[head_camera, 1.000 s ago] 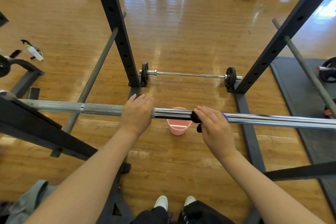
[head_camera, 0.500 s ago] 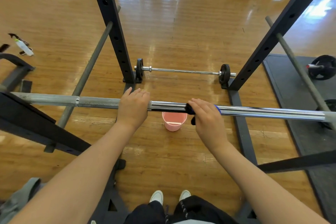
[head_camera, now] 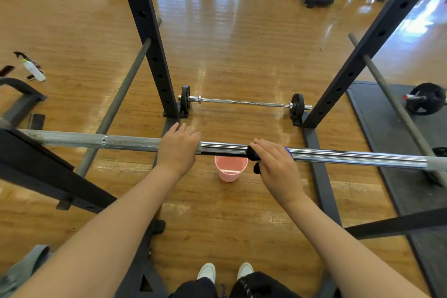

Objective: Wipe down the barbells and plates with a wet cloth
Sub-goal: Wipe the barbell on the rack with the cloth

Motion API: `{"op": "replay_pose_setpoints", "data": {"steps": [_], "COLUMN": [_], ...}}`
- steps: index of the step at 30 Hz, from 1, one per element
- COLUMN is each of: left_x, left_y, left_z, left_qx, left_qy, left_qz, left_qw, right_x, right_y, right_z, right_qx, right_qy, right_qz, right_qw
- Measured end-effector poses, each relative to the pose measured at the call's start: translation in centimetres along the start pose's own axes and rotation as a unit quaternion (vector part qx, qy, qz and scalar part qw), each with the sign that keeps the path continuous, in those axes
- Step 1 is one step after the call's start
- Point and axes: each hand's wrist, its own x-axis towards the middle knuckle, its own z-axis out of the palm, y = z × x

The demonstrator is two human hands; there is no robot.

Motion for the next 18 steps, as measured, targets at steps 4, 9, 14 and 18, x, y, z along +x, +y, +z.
{"op": "replay_pose_setpoints", "data": {"steps": [4, 9, 14, 18], "left_x": [0.3, 1.2, -0.5, -0.3], "left_y": [0.0, 0.0, 0.2, 1.1], "left_z": [-1.5, -2.8, -0.3, 0.2], "left_qx": [0.017, 0.004, 0.047, 0.069], "left_qy": [-0.068, -0.152, 0.033, 0.076], "left_qz": [0.0, 0.004, -0.007, 0.032], "left_qw": [0.998, 0.988, 0.998, 0.994], "right_x": [-0.5, 0.6, 1.2, 0.4], "right_y": [0.8, -1.3, -3.9, -2.0], "right_z": [-0.7, -0.4, 1.6, 1.2], "right_qx": [-0.004, -0.011, 0.003, -0.002], "right_qy": [0.007, 0.02, -0.003, -0.011], "right_qz": [0.01, 0.065, -0.018, -0.025], "right_qw": [1.0, 0.998, 1.0, 1.0]}}
